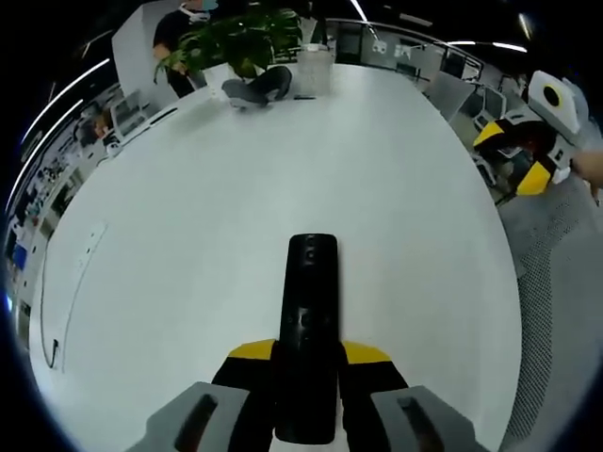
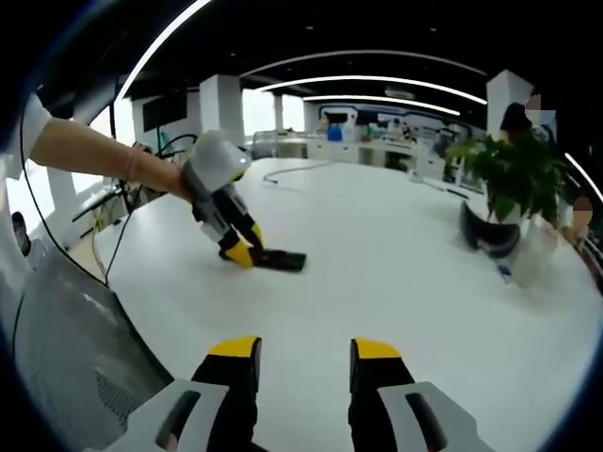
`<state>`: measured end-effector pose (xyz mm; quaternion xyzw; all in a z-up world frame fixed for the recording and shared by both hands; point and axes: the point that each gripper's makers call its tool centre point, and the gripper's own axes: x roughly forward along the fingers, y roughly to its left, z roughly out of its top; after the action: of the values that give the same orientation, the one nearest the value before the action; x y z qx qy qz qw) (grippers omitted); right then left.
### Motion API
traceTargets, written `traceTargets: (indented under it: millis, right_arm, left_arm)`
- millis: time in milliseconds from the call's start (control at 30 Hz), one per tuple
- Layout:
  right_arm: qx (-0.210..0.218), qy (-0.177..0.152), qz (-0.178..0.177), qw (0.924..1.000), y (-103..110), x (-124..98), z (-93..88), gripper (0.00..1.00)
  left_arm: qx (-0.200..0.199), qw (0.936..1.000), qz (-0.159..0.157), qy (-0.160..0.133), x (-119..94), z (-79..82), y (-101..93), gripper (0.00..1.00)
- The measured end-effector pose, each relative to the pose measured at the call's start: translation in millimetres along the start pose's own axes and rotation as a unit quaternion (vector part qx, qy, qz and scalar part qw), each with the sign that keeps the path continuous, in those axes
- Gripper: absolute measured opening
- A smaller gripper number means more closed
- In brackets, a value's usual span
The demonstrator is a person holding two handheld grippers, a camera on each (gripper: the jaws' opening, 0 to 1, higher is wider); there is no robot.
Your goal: Press the specified remote control buttons in sequence, fully releasing each button before pressing the next.
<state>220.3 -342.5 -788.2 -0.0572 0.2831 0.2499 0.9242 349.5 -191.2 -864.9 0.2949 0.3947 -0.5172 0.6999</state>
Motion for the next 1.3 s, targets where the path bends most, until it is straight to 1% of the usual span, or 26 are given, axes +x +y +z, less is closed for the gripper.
traceTargets:
  millis: [367, 1300]
  right_arm:
    - [0.002, -0.002, -0.001, 1.0000, -1, 0, 0.5, 0.34]
    - [0.003, -0.007, 0.002, 1.0000, 1, -1, 1.8, 0.33]
  left_arm:
    - [-0.002, 1.0000, 0.001, -0.003, -1, -1.1, -4.3, 0.24]
    - [0.017, 0.9998, -0.008, 0.007, -4, -5.9, -26.1, 0.24]
